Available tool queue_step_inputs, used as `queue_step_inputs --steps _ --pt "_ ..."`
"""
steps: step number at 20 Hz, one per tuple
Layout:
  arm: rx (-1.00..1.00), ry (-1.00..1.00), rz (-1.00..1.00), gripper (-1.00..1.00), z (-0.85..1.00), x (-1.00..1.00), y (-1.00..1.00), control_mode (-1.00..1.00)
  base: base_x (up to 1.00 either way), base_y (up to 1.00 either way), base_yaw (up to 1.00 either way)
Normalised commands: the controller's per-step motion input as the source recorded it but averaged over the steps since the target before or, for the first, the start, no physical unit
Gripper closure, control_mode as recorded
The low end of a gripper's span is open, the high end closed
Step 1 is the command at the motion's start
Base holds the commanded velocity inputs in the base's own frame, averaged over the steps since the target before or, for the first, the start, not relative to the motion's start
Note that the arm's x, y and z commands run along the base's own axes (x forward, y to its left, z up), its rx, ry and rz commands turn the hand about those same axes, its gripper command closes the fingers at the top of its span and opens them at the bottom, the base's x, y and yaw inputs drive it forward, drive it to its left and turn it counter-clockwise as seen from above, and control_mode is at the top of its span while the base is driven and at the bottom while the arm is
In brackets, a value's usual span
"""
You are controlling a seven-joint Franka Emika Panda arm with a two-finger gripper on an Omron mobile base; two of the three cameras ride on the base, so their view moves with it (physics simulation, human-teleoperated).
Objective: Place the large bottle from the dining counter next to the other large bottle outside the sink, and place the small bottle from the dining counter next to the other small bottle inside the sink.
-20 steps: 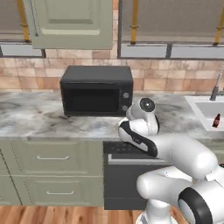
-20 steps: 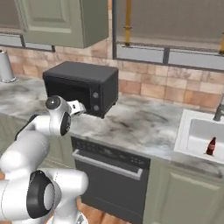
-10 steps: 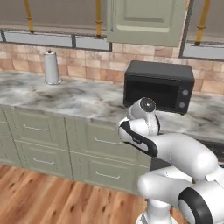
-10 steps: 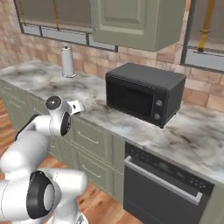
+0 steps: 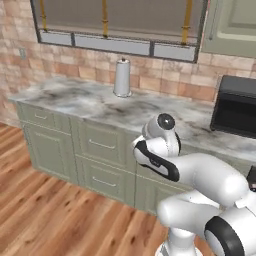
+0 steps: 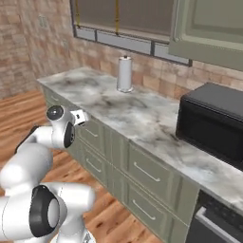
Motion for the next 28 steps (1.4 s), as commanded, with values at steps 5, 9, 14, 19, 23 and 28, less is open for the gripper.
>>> queue_step_inputs --steps 5,9,14,19,23,28 --pt "0.00 0.00 0.00 -1.00 0.00 0.00 0.00 1.00 0.89 1.00 0.26" --pt "0.00 0.00 0.00 -1.00 0.00 0.00 0.00 1.00 0.92 1.00 0.36" --pt "0.00 0.00 0.00 -1.00 0.00 0.00 0.00 1.00 0.91 1.00 0.47" --pt "0.00 0.00 0.00 -1.00 0.00 0.00 0.00 1.00 0.89 1.00 0.47" --pt "0.00 0.00 0.00 -1.00 0.00 0.00 0.00 1.00 0.83 0.94 0.52" --pt "0.00 0.00 0.00 -1.00 0.00 0.00 0.00 1.00 0.99 0.57 0.43"
